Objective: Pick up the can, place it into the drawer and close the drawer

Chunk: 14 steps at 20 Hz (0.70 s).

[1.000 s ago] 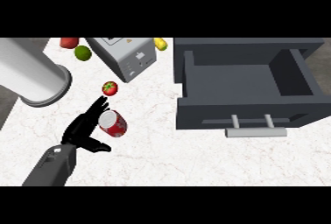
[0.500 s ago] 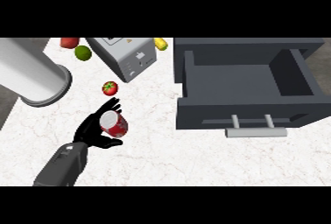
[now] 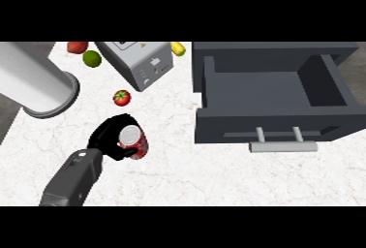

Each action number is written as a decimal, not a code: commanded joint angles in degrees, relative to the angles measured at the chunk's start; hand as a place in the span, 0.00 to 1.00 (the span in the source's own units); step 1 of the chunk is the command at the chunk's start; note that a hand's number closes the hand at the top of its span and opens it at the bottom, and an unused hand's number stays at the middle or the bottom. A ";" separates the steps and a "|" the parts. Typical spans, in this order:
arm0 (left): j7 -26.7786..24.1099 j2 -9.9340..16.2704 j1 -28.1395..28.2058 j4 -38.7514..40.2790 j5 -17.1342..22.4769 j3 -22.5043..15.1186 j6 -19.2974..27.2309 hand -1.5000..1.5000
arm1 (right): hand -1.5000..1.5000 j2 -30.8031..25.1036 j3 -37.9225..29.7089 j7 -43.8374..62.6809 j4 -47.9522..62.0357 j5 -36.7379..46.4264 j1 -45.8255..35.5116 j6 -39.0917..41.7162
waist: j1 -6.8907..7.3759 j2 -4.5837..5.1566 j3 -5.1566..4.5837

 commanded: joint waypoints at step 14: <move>2.11 -6.07 5.10 -18.72 9.04 7.60 20.22 1.00 | 0.00 1.25 -0.30 -1.61 -0.75 0.17 2.80 -1.07 | 2.32 -0.79 0.18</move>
